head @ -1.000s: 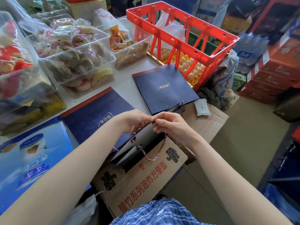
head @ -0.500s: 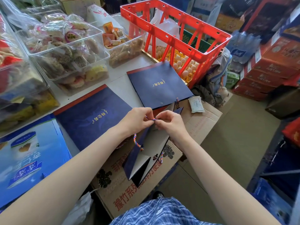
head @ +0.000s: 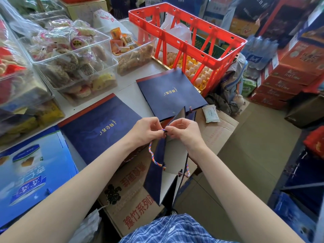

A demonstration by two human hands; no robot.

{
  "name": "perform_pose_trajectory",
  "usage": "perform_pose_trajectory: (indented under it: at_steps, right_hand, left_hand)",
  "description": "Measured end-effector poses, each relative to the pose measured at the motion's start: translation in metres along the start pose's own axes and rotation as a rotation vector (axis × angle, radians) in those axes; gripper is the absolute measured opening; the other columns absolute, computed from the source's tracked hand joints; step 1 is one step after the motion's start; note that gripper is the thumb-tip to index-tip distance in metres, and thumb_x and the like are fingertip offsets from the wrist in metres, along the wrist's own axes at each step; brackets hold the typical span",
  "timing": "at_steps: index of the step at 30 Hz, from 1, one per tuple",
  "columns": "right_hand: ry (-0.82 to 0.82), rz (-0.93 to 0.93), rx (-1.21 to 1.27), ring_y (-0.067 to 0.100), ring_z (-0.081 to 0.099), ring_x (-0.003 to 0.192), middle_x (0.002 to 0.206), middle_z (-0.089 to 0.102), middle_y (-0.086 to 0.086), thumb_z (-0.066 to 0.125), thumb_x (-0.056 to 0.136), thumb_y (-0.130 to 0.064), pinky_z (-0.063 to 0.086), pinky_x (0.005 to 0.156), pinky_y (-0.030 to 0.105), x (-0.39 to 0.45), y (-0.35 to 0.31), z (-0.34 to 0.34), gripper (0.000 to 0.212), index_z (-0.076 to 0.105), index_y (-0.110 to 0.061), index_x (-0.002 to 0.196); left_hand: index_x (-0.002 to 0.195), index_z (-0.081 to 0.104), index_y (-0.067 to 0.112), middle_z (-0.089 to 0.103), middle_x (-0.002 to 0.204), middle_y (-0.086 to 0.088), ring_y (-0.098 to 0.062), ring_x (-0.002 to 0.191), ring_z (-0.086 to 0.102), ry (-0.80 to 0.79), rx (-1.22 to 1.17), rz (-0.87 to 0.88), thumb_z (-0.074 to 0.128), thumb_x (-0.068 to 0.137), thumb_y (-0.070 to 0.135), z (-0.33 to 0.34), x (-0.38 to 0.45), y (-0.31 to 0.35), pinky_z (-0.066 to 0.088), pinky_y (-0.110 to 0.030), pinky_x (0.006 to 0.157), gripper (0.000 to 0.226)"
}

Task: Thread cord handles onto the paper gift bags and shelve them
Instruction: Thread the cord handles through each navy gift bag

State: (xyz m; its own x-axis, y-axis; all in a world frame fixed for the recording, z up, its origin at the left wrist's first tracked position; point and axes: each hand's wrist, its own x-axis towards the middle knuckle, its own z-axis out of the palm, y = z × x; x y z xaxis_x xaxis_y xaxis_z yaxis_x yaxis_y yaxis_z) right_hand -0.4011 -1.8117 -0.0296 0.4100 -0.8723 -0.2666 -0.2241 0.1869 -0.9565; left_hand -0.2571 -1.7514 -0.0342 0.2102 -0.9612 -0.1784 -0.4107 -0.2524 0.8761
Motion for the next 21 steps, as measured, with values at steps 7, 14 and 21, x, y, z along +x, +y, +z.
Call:
perform_pose_trajectory:
  at_steps: [7, 14, 21]
  right_hand:
    - [-0.091, -0.189, -0.349, 0.017, 0.067, 0.064, 0.066, 0.069, 0.003, 0.073, 0.077, -0.010, 0.057, 0.068, 0.033, -0.003, -0.007, 0.000, 0.016, 0.066, -0.022, 0.067]
    - [-0.254, -0.043, -0.394, 0.019, 0.066, 0.066, 0.074, 0.072, 0.007, 0.077, 0.073, -0.013, 0.056, 0.073, 0.034, -0.004, 0.004, -0.009, 0.008, 0.073, -0.012, 0.080]
    - [-0.177, 0.036, -0.233, 0.008, 0.059, 0.053, 0.066, 0.065, 0.009, 0.064, 0.080, 0.006, 0.051, 0.060, 0.018, -0.001, 0.013, 0.006, 0.012, 0.069, -0.004, 0.083]
  left_hand:
    - [0.068, 0.041, 0.008, 0.068, 0.066, -0.005, -0.015, 0.069, 0.070, -0.170, -0.445, -0.139, 0.048, 0.091, -0.005, -0.007, -0.014, 0.011, 0.058, -0.030, 0.075, 0.027]
    - [0.075, 0.053, 0.007, 0.070, 0.090, -0.020, -0.026, 0.088, 0.069, -0.249, -0.317, -0.161, 0.060, 0.087, 0.005, -0.002, -0.017, -0.004, 0.057, -0.034, 0.082, 0.014]
    - [0.072, 0.059, 0.018, 0.065, 0.083, -0.004, -0.019, 0.083, 0.065, -0.010, 0.177, 0.044, 0.068, 0.082, 0.014, -0.004, -0.010, -0.016, 0.052, -0.034, 0.081, 0.014]
